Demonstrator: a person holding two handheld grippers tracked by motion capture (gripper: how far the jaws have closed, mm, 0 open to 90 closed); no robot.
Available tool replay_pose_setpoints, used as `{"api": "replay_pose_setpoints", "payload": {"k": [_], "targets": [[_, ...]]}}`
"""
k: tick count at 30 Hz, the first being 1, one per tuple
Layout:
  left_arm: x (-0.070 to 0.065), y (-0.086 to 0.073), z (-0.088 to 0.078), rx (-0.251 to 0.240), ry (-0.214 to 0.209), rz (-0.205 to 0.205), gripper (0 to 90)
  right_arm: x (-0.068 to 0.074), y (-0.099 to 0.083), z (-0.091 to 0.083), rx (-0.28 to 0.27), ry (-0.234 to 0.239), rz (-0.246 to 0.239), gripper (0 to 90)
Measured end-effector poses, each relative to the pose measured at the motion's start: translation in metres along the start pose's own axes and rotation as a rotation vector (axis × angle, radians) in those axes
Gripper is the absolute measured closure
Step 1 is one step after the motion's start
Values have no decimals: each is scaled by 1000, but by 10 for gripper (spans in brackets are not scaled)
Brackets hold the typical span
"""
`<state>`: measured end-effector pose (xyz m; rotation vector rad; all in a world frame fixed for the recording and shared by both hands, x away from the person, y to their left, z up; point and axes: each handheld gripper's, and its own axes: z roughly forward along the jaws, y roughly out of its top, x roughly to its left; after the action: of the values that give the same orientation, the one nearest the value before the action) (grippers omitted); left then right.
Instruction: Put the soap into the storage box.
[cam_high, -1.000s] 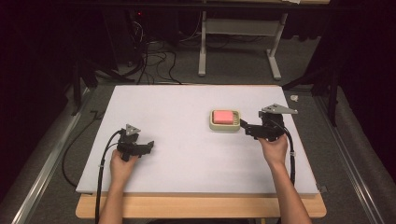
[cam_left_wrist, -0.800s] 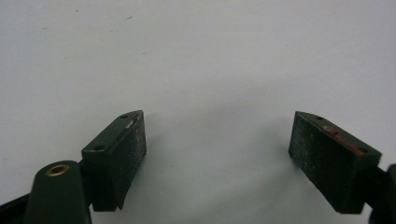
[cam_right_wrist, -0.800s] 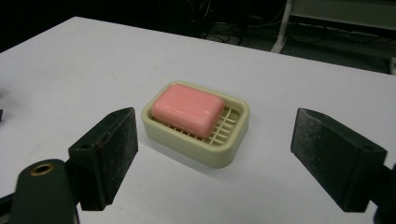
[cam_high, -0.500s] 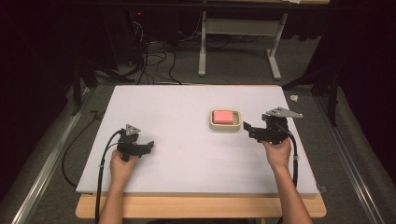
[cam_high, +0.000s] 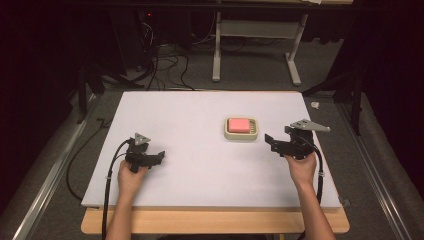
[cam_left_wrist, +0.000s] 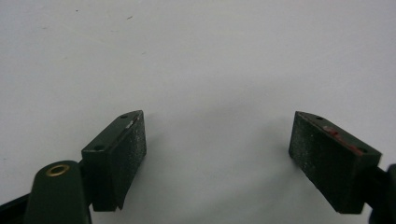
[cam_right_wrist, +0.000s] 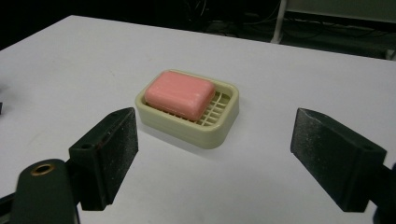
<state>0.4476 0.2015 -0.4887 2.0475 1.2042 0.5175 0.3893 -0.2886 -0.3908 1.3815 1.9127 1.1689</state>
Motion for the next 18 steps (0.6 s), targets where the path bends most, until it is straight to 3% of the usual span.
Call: {"api": "replay_pose_setpoints", "payload": {"k": [18], "targets": [[0,0,0,-1,1,0,193,-4,-19,-10,0,7,34,158]]}}
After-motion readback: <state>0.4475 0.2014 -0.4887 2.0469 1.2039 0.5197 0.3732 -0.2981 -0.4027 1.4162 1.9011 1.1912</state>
